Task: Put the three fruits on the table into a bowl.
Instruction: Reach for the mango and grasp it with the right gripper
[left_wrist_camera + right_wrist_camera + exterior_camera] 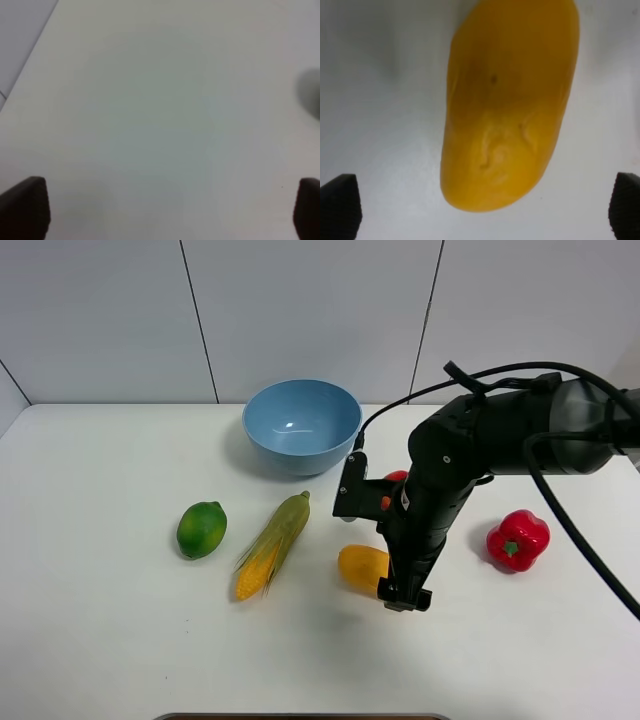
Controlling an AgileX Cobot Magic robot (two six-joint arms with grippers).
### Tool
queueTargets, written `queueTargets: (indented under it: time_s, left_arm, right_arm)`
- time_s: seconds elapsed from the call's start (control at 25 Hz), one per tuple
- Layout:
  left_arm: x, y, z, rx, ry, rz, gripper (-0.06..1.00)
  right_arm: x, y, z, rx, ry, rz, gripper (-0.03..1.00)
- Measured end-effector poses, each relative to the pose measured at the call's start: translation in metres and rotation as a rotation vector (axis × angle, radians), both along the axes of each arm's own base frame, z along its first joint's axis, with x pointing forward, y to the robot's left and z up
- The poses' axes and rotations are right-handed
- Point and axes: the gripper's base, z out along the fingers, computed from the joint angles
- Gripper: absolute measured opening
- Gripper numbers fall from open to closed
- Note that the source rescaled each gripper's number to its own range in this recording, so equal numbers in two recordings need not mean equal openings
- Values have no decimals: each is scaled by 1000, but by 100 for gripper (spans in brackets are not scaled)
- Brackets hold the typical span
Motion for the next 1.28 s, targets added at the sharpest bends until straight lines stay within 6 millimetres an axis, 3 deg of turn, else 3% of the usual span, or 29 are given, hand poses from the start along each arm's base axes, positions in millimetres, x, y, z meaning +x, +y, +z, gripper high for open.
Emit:
queueTargets:
  time_s: [1.28]
  left_arm:
    - [0, 0, 0, 0, 0, 0, 100]
  right_arm:
    - [7, 5, -52, -63, 71, 9, 100]
